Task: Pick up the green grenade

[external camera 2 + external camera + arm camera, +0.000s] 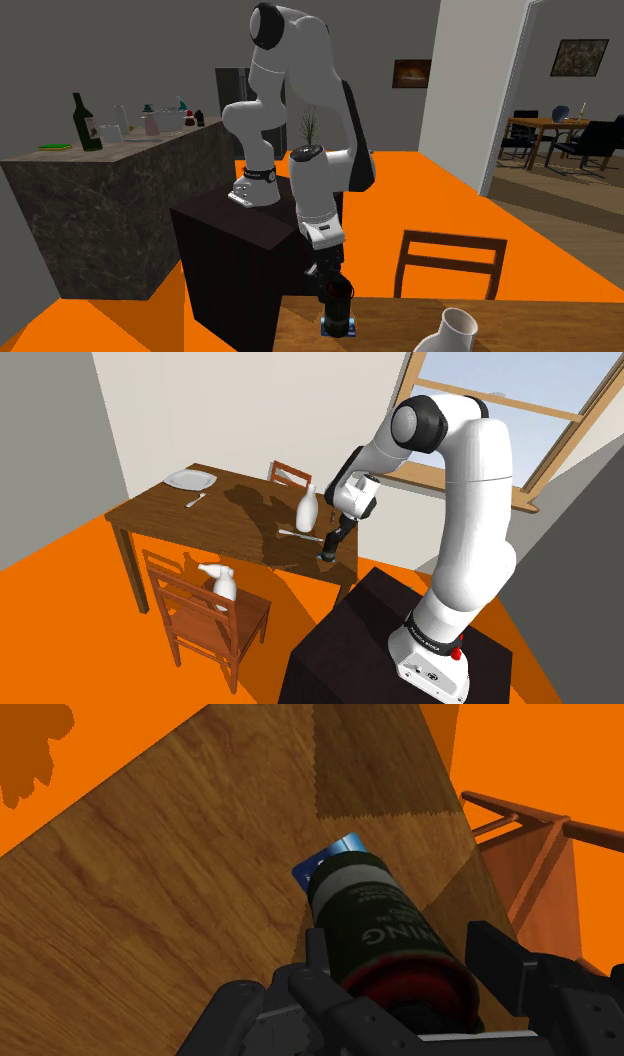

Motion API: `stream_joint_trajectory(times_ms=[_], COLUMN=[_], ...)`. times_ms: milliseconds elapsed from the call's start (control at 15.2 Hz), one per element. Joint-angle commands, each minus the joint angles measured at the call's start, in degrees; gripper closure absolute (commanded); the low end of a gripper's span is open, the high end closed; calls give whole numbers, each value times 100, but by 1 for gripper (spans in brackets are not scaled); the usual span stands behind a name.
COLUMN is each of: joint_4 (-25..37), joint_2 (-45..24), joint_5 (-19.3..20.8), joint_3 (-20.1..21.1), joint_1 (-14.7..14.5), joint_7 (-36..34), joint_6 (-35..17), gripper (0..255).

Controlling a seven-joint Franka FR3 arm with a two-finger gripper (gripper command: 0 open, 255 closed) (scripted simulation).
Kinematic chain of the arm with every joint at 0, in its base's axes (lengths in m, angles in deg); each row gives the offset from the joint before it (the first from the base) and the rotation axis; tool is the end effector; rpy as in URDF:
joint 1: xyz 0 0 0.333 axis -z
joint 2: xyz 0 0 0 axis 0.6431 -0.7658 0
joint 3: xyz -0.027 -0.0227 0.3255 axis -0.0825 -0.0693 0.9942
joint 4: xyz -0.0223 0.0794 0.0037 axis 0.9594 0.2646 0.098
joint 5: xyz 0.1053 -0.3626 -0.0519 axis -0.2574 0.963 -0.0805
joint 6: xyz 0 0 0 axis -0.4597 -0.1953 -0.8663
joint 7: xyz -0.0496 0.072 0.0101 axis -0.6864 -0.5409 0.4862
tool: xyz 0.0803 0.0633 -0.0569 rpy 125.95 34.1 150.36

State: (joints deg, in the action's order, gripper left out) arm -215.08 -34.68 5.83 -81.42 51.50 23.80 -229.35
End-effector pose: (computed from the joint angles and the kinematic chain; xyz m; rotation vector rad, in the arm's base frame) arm 0.4319 -0.2727 0.1510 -3.0923 0.0072 -0.2615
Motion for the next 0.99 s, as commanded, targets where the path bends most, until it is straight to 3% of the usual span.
stream_joint_trajectory(times_ms=[0,198,924], joint_4=[0,11,-318], joint_2=[-1,-13,855], joint_5=[0,-5,1017], joint_3=[-2,4,-774], joint_1=[2,3,-600], joint_7=[0,0,-877], joint_6=[-2,-4,494], gripper=[255,255,255])
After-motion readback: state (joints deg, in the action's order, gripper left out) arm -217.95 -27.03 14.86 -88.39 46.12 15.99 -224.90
